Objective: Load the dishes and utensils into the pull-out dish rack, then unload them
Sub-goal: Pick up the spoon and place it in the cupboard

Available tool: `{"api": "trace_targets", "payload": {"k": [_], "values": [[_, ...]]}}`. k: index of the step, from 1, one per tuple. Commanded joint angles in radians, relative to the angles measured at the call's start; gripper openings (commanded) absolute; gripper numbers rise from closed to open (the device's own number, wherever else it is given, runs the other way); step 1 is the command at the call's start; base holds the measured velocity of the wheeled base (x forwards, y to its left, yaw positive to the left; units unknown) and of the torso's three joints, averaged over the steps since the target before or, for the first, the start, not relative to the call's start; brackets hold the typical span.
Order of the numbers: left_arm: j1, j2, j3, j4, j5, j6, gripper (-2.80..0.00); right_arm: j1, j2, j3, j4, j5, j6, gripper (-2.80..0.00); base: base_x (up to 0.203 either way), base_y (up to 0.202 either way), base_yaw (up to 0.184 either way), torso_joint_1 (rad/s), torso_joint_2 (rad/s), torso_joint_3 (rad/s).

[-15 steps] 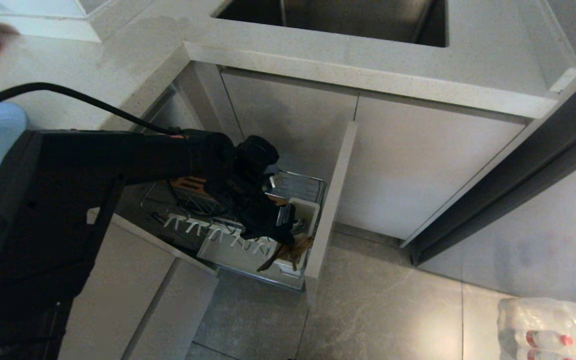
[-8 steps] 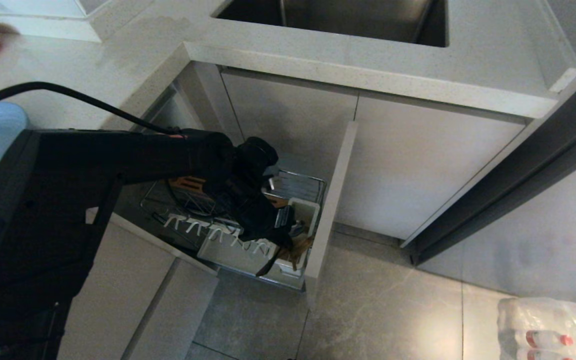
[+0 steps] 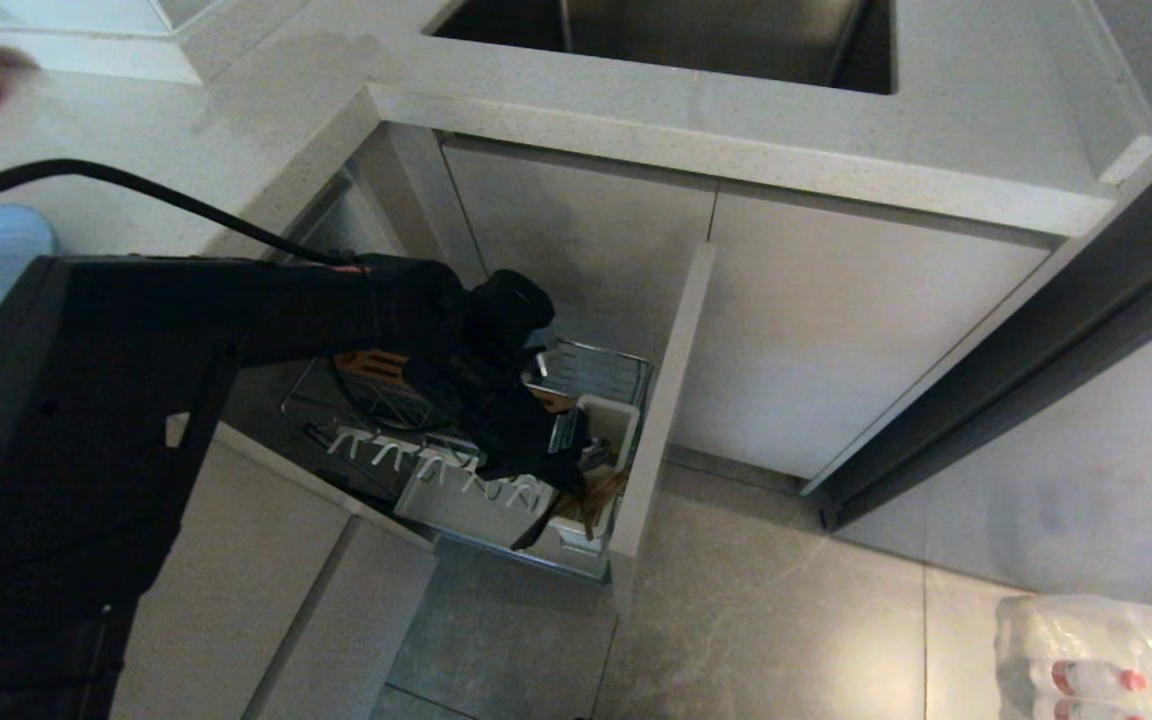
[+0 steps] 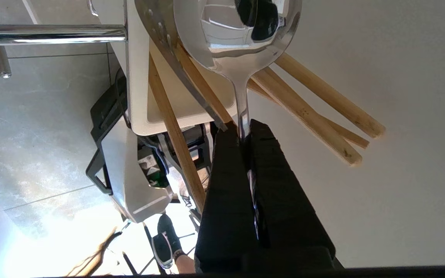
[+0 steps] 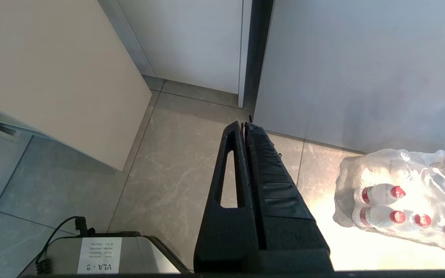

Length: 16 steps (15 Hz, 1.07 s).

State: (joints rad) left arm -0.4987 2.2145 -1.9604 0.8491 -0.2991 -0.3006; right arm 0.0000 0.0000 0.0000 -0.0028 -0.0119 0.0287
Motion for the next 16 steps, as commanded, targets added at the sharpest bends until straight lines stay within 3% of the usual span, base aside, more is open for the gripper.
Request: {"api": "trace_targets", "payload": {"k": [1,8,16], "values": [[0.0,-0.006,0.0,0.005,-0.002,-0.002,-2.8,0.0,0.002,0.0,0.0,0.0,0.0,-2.8,0.0,0.0,0.0,0.0,0.0,0.0],[0.0,-0.019,0.0,0.004,-0.002,0.002,-2.8,0.0,0.002,0.0,0.0,0.0,0.0,-2.8,0.0,0.0,0.0,0.0,0.0,0.0],[0.002,-0.025,0.0,0.004,0.001,0.0,-2.8,0.0,0.002,0.0,0.0,0.0,0.0,-2.8,0.0,0.0,0.0,0.004,0.0,-0.134]]}}
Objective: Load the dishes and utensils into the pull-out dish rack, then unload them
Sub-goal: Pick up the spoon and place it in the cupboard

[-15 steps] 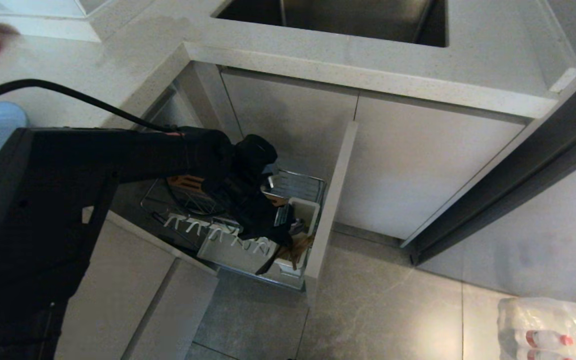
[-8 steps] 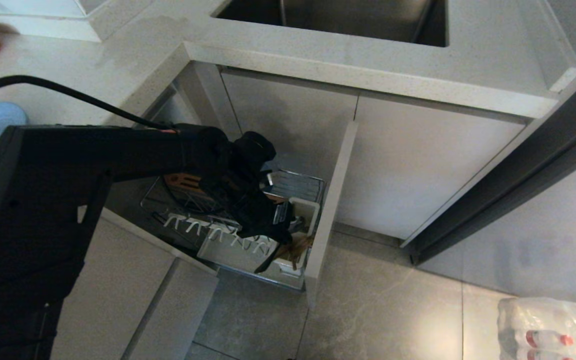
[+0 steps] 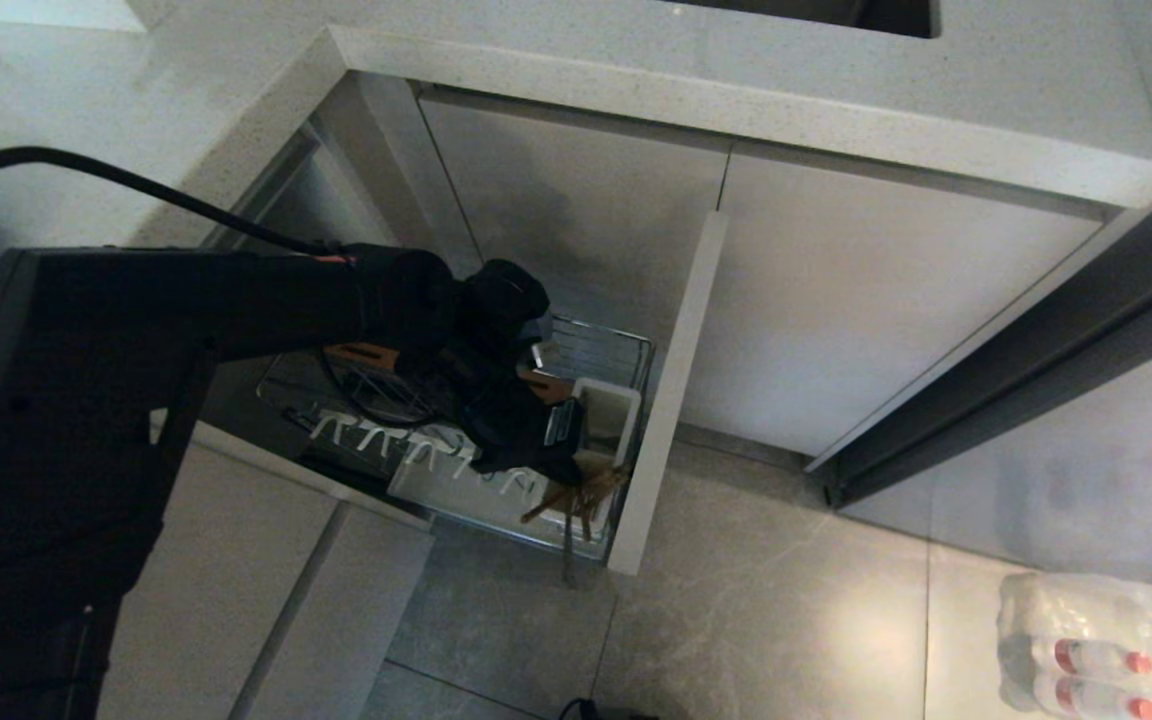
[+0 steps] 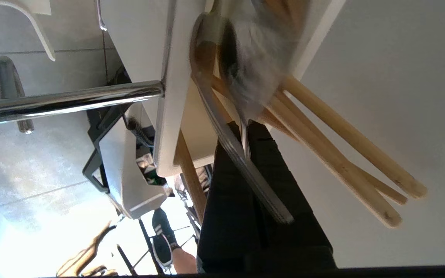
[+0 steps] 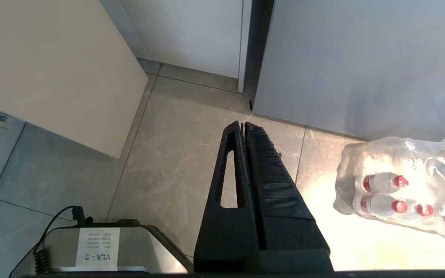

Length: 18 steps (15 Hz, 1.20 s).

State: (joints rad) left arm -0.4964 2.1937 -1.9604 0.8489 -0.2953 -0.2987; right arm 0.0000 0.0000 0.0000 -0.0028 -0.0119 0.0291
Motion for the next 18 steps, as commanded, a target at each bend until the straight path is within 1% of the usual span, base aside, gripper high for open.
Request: {"api": "trace_targets", "payload": {"k": [1,10,12,14,18], "values": [[0.001,-0.005,0.0,0.005,-0.003,-0.002,-2.8,0.0,0.002,0.0,0.0,0.0,0.0,-2.8,0.0,0.0,0.0,0.003,0.0,-0.029],[0.006,-0.023,0.0,0.002,0.002,-0.008,-2.8,0.0,0.002,0.0,0.0,0.0,0.0,-2.8,0.0,0.0,0.0,0.0,0.0,0.0],[0.006,-0.04,0.0,0.002,0.013,-0.008,-2.8,0.0,0.002,0.0,0.0,0.0,0.0,-2.8,0.0,0.0,0.0,0.0,0.0,0.0],[0.006,-0.068,0.0,0.002,0.039,-0.01,-2.8,0.0,0.002,0.0,0.0,0.0,0.0,-2.8,0.0,0.0,0.0,0.0,0.0,0.0],[0.008,-0.152,0.001,0.006,0.051,-0.013,-2.8,0.0,0.002,0.0,0.0,0.0,0.0,-2.8,0.0,0.0,0.0,0.0,0.0,0.0]]}}
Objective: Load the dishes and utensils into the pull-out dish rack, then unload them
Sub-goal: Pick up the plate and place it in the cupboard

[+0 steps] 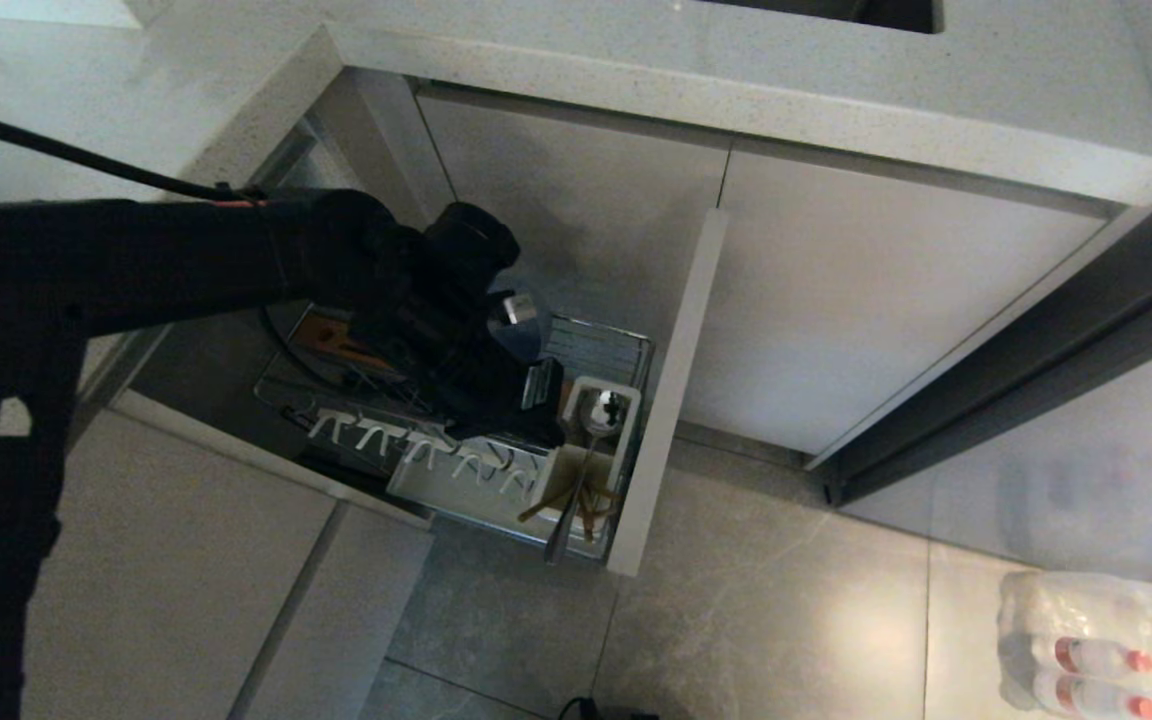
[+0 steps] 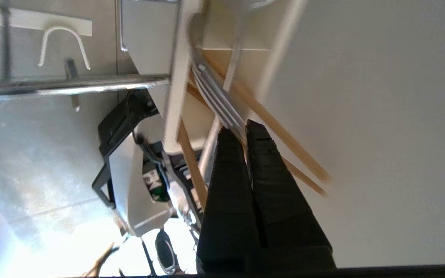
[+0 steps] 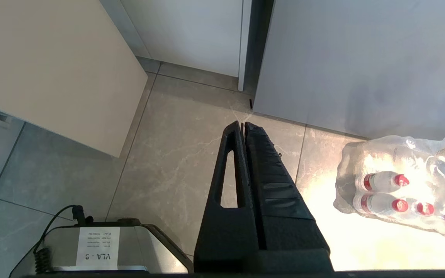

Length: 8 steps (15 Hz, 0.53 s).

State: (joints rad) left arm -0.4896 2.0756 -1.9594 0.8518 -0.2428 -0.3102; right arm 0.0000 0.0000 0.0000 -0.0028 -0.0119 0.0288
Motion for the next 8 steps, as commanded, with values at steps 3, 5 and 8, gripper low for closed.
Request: {"api": "trace_targets", "payload": {"k": [3,5,8], "values": [[0.003,-0.124,0.002,0.025,-0.002,-0.004,-2.8,0.0,0.002,0.0,0.0,0.0,0.0,-2.8,0.0,0.0,0.0,0.0,0.0,0.0],[0.003,-0.185,0.002,0.04,-0.003,-0.004,-2.8,0.0,0.002,0.0,0.0,0.0,0.0,-2.8,0.0,0.0,0.0,0.0,0.0,0.0],[0.009,-0.283,0.002,0.06,-0.004,-0.006,-2.8,0.0,0.002,0.0,0.0,0.0,0.0,-2.8,0.0,0.0,0.0,0.0,0.0,0.0]]}}
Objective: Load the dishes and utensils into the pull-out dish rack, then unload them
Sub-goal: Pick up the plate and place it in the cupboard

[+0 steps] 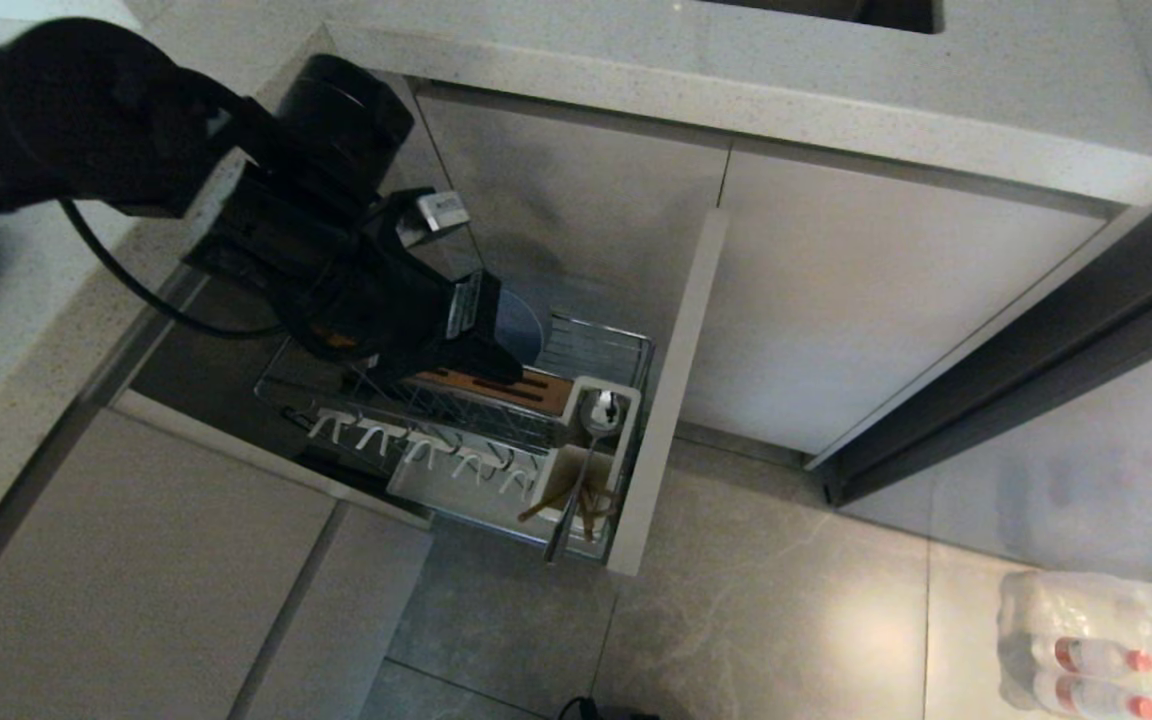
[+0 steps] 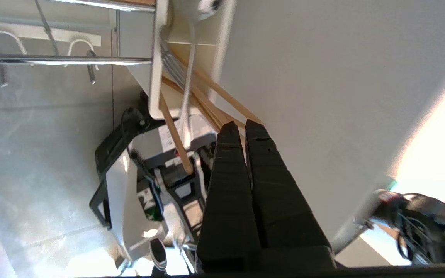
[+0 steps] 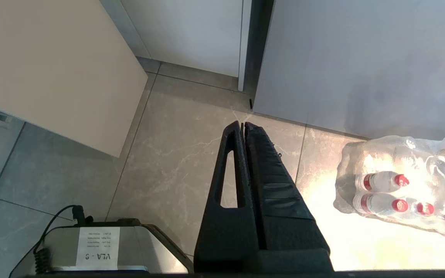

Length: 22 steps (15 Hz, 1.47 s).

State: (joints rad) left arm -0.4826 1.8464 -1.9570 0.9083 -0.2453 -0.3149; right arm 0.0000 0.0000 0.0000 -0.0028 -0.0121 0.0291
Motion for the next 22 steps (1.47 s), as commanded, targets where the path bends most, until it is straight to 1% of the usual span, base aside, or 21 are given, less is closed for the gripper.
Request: {"api": "trace_targets", "payload": {"k": [1,3,5,9,11,16,19,22], "values": [[0.003,-0.084,0.0,0.008,-0.002,-0.006,-2.8,0.0,0.002,0.0,0.0,0.0,0.0,-2.8,0.0,0.0,0.0,0.0,0.0,0.0],[0.006,-0.151,0.0,0.01,-0.001,-0.018,-2.8,0.0,0.002,0.0,0.0,0.0,0.0,-2.8,0.0,0.0,0.0,0.0,0.0,0.0],[0.025,-0.215,0.0,0.009,-0.001,-0.021,-2.8,0.0,0.002,0.0,0.0,0.0,0.0,-2.8,0.0,0.0,0.0,0.0,0.0,0.0],[0.108,-0.318,-0.002,-0.017,0.007,-0.019,-2.8,0.0,0.001,0.0,0.0,0.0,0.0,-2.8,0.0,0.0,0.0,0.0,0.0,0.0],[0.143,-0.35,-0.001,-0.039,0.036,-0.019,-2.8,0.0,0.002,0.0,0.0,0.0,0.0,-2.8,0.0,0.0,0.0,0.0,0.0,0.0],[0.194,-0.41,0.0,-0.08,0.197,-0.02,-2.8,0.0,0.0,0.0,0.0,0.0,0.0,-2.8,0.0,0.0,0.0,0.0,0.0,0.0],[0.209,-0.429,0.0,-0.102,0.352,-0.018,-2.8,0.0,0.002,0.0,0.0,0.0,0.0,-2.8,0.0,0.0,0.0,0.0,0.0,0.0],[0.26,-0.426,0.0,-0.157,0.51,-0.02,-2.8,0.0,0.001,0.0,0.0,0.0,0.0,-2.8,0.0,0.0,0.0,0.0,0.0,0.0]]}}
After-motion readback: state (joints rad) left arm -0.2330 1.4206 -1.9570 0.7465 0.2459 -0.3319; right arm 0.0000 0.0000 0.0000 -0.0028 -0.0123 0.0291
